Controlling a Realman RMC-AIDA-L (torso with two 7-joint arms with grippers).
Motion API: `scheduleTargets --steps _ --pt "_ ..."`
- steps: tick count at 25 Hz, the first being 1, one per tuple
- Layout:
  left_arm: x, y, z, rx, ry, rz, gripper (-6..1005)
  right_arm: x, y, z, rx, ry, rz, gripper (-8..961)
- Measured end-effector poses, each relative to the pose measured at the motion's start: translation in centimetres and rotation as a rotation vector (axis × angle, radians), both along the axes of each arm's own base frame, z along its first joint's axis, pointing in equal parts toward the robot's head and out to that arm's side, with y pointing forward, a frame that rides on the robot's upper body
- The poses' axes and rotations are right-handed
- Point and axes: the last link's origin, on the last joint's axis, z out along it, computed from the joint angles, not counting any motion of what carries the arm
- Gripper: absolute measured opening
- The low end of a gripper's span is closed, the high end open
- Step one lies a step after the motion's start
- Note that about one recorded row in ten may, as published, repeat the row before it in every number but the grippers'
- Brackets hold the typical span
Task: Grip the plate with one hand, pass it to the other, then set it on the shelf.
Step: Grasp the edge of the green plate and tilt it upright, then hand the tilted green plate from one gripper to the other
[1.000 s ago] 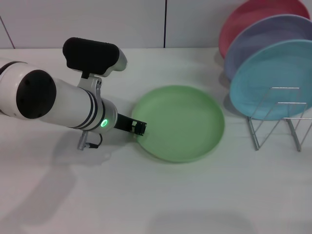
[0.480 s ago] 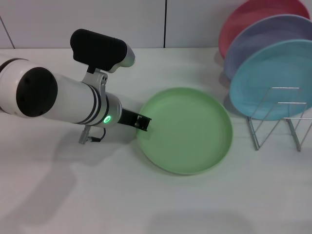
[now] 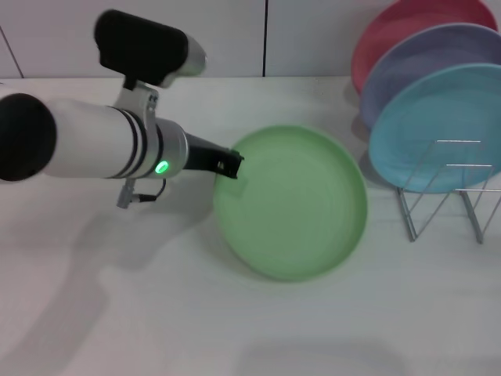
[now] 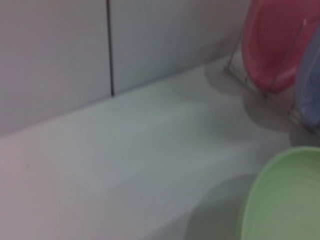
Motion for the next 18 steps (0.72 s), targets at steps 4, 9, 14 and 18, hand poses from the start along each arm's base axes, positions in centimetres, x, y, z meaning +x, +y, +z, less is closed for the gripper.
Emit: scheduleTargets --steps 4,9,14,18 --pt "0.7 -0.2 1.7 0.045 -0.036 -0.039 69 -1.0 0.1 0.6 0.020 -0.021 0.074 754" --pt "1.1 -0.4 3.6 0.097 -0.060 -0.081 38 -3.0 1.0 2.4 0.029 -0.031 0.247 754" --pt "1.4 -0.4 5.4 0.173 -0.093 -0.115 38 -6.4 4.6 5.4 -0.193 -0.016 0.466 754" --pt "1.4 -0.4 5.4 0.173 -0.093 -0.115 38 -10.4 9.0 7.4 -0.564 -0.026 0.418 755"
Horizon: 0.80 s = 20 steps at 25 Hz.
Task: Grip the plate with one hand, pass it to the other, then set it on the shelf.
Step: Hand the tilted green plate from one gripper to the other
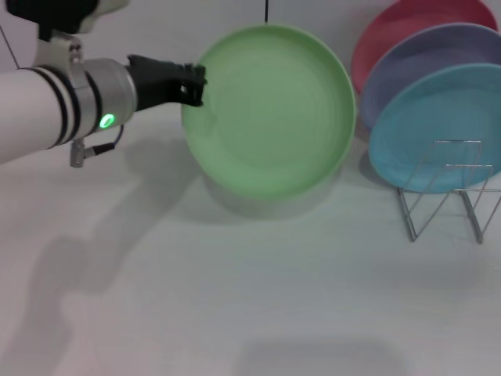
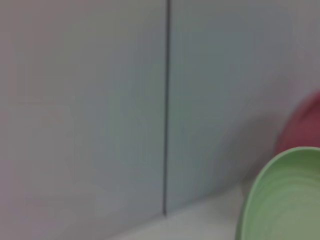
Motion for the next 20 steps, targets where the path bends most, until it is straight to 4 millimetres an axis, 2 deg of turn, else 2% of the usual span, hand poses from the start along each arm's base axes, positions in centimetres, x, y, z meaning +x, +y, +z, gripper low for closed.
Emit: scheduleTargets --steps 1,2,3,5,8,12,17,20 --pt "0.0 0.0 0.9 0.058 -0.024 -0.026 38 -0.8 0.8 0.1 -0.078 -0.025 -0.030 755" --pt "-0.2 -0.1 2.3 0.175 -0.068 -0.076 38 -2.9 2.3 0.7 -0.207 -0.076 -0.083 755" --pt "-0.4 -0.3 2.5 0.209 -0.081 -0.088 38 -2.9 2.3 0.7 -0.207 -0.076 -0.083 754" --pt "-0.6 -0.4 2.9 0.254 -0.098 -0.105 38 -4.4 3.1 0.7 -0.304 -0.123 -0.116 754" --pt "-0.9 -0.7 3.1 0.297 -0.114 -0.118 38 -6.6 4.3 0.2 -0.403 -0.205 -0.186 755" --pt "-1.0 -1.4 2.9 0.348 -0.140 -0.148 38 -8.6 5.9 -1.3 -0.490 -0.280 -0.265 754" --pt "-0.9 -2.1 2.6 0.406 -0.172 -0.190 39 -10.9 8.1 -2.9 -0.517 -0.367 -0.321 754" --pt "-1.0 -2.2 2.4 0.411 -0.173 -0.194 39 -11.6 8.7 -3.3 -0.527 -0.379 -0.320 755"
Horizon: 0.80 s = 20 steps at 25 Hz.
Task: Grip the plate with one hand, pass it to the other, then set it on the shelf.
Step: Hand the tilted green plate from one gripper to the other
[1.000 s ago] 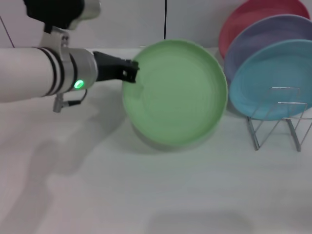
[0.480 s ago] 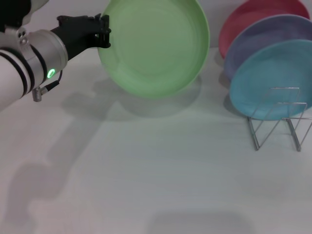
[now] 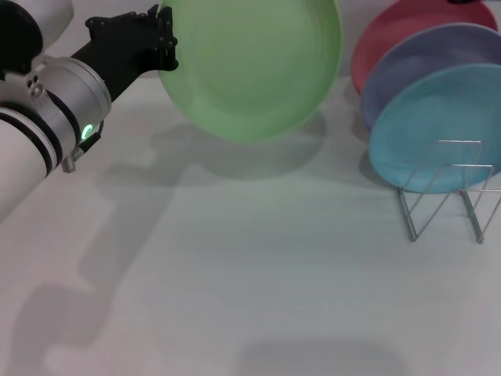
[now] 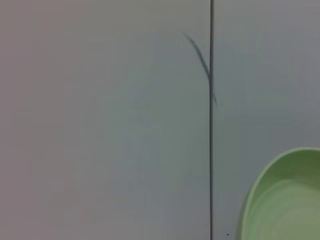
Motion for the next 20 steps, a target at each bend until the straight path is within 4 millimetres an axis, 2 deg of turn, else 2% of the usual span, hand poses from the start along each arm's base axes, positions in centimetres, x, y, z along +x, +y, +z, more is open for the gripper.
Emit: scheduleTargets --steps 5,8,17,20 --pt "0.1 0.0 -0.4 -0.008 0.000 -0.005 39 -1.2 0.7 -0.8 -0.030 -0.004 0.024 755" --pt "0.4 -0.1 -0.7 -0.017 0.002 -0.011 39 -1.7 0.9 -2.2 -0.076 -0.010 0.033 755" --pt "0.7 0.0 -0.7 -0.020 0.001 -0.020 39 -1.3 2.0 -4.6 -0.147 -0.051 -0.003 754" --pt "0.8 0.0 -0.6 -0.021 0.000 -0.021 39 -1.4 2.2 -4.7 -0.143 -0.052 -0.005 755"
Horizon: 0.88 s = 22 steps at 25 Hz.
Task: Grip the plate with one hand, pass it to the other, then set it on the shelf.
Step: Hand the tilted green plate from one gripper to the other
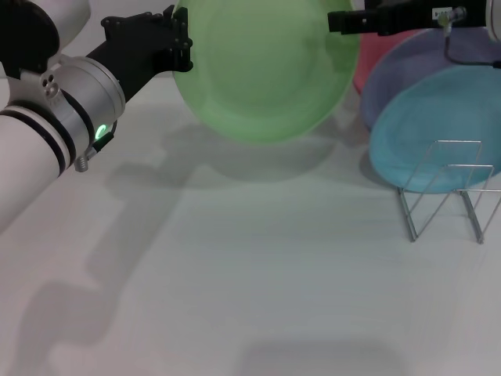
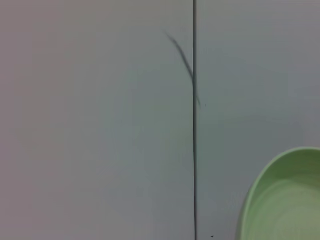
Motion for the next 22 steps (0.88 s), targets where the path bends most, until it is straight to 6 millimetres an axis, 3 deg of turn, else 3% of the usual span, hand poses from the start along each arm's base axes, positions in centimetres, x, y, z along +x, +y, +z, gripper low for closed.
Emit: scheduleTargets --steps 14,19,22 --pt "0.3 0.1 -0.2 -0.012 0.004 -0.005 39 -0.5 0.9 -0.9 -0.018 -0.022 0.002 545" --pt "0.3 0.2 -0.2 -0.014 0.005 -0.005 40 -0.7 1.1 -1.2 -0.022 -0.044 0.002 538" --pt "0.3 0.2 -0.2 -0.014 0.006 -0.005 40 -0.8 1.2 -1.1 -0.013 -0.044 0.002 477"
